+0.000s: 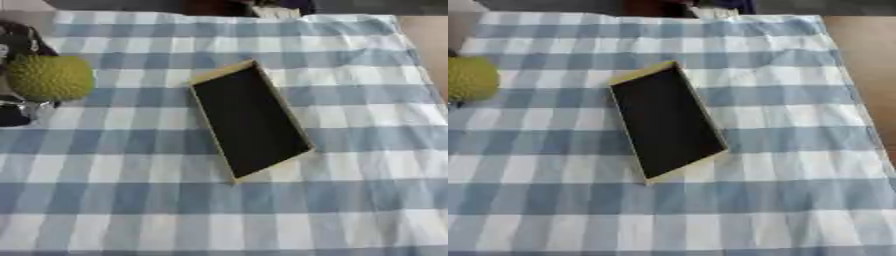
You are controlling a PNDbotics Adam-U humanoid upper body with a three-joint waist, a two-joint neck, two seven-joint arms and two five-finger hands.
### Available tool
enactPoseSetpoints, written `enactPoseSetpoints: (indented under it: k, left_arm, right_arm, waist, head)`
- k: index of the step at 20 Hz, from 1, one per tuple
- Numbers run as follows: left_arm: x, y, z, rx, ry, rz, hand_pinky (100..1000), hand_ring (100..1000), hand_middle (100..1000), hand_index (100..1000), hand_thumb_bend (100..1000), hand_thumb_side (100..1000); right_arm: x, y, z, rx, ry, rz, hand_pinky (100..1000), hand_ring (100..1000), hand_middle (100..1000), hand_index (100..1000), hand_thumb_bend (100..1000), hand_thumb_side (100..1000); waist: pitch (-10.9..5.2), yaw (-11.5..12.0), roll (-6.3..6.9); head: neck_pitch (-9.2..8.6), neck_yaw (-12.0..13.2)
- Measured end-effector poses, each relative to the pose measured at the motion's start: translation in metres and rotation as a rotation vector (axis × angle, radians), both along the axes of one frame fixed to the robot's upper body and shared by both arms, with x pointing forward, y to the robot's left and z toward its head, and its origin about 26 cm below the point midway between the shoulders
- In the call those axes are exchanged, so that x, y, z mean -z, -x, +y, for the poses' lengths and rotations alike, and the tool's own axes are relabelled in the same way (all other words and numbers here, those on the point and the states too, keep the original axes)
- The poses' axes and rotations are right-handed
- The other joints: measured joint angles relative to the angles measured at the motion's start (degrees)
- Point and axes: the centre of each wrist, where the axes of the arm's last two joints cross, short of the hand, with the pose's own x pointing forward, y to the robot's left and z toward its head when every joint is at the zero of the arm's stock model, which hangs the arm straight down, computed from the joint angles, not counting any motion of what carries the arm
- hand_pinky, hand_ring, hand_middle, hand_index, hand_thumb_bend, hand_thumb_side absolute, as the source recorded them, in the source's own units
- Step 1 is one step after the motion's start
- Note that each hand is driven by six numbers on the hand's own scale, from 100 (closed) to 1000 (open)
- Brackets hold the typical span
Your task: Pick up objects on the table and place them in the box.
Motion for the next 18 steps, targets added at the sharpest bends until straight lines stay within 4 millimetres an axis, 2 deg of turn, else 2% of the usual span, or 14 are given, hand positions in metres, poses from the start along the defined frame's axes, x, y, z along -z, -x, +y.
enactPoseSetpoints:
  k: [4, 11, 18]
  left_arm:
    - [-0.010, -0.007, -0.028, 0.089, -0.007, 0.000, 432, 499, 510, 655, 292, 100]
    - [-0.016, -0.030, -0.077, 0.219, -0.042, 0.041, 438, 501, 511, 656, 286, 100]
    - [0.011, -0.057, -0.120, 0.317, -0.092, 0.175, 434, 497, 508, 652, 267, 100]
  right_arm:
    - [0.000, 0.000, 0.000, 0.000, -0.001, -0.001, 787, 644, 621, 681, 107, 579]
    - [0.000, 0.000, 0.000, -0.001, -0.002, 0.001, 787, 644, 621, 681, 107, 580]
    - [0.002, 0.000, 0.001, -0.007, -0.009, 0.010, 788, 644, 621, 680, 105, 585]
  waist:
    - [-0.32, 0.1, -0.21]
    - [-0.84, 1.3, -0.28]
    - [-0.84, 1.5, -0.19]
  head:
    - [0.03, 0.0]
    - [0.04, -0.1]
    - [0.14, -0.4]
